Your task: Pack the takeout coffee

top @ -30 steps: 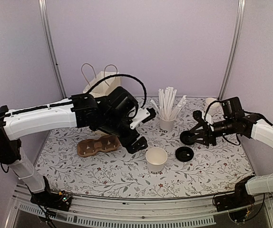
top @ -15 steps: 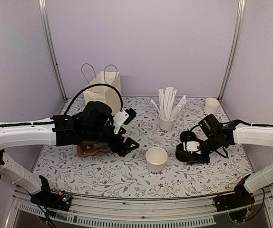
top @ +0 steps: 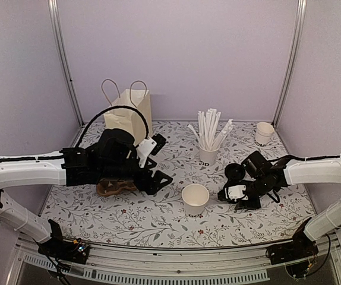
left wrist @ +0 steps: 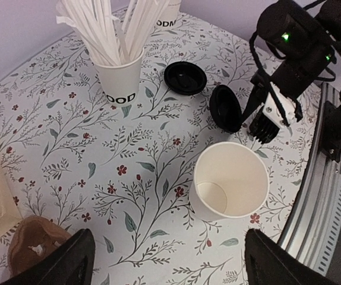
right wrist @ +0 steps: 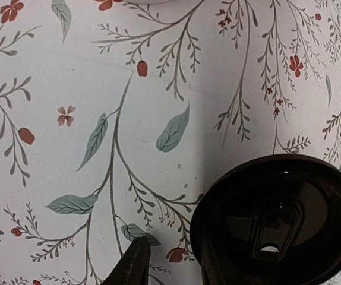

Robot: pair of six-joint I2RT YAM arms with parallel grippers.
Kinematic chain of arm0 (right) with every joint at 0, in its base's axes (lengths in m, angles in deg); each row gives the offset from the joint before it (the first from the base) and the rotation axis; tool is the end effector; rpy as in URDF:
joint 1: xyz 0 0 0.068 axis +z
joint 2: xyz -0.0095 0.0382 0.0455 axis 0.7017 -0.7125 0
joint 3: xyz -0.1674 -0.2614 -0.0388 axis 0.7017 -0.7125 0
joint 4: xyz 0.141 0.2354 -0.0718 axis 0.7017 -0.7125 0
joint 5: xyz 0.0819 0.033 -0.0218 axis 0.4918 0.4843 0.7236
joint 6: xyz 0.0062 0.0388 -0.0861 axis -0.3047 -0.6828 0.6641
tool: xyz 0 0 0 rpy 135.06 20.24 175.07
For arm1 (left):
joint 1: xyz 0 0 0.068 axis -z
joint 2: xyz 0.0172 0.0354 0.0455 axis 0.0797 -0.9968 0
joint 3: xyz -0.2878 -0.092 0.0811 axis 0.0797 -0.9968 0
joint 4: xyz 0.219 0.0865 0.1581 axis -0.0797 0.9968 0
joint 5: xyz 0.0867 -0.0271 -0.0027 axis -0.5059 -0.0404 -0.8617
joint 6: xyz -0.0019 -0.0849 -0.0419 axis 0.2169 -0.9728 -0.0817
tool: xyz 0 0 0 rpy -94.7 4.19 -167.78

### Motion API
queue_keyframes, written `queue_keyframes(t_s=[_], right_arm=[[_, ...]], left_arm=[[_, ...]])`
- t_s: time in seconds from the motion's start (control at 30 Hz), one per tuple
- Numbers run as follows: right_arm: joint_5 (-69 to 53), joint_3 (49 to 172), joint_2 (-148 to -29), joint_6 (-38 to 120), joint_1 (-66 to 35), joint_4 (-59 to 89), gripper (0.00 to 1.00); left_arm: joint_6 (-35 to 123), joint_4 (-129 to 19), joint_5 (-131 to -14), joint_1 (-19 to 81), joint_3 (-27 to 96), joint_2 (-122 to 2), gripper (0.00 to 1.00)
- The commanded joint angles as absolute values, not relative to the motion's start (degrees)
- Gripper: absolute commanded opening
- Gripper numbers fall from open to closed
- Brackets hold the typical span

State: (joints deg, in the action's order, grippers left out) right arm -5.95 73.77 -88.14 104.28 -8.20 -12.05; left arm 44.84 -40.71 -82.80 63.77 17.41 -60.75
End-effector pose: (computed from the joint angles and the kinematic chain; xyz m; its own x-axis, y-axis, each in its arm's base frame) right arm 0.2047 0.1688 0.1305 0.1072 -0.9404 -0.3228 -0.9798 -0.0447 -0.1950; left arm 0.1833 -0.3015 0.2830 -0.4327 0.3606 -0.8263 0.7757 0.6160 -0.1374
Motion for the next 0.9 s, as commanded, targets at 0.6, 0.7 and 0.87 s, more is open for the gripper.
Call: queue_keyframes(t_s=[0.6, 0.7, 0.87], right_arm=[[-18.9, 71.2, -88.4, 101.3, -3.7, -1.8, 0.32], [-20.2, 71.6, -87.3, 101.0, -3.4, -1.3, 0.32], [-21.1, 72.1, -86.7, 101.0, -3.5, -0.9, 0.32]], left_arm=[[43.6, -44.4, -85.2, 65.0, 16.4, -57.7, 0.88], [43.7, -44.8, -85.3, 65.1, 16.4, -57.7, 0.88], [43.7, -44.9, -84.8, 65.1, 16.3, -58.2, 0.88]])
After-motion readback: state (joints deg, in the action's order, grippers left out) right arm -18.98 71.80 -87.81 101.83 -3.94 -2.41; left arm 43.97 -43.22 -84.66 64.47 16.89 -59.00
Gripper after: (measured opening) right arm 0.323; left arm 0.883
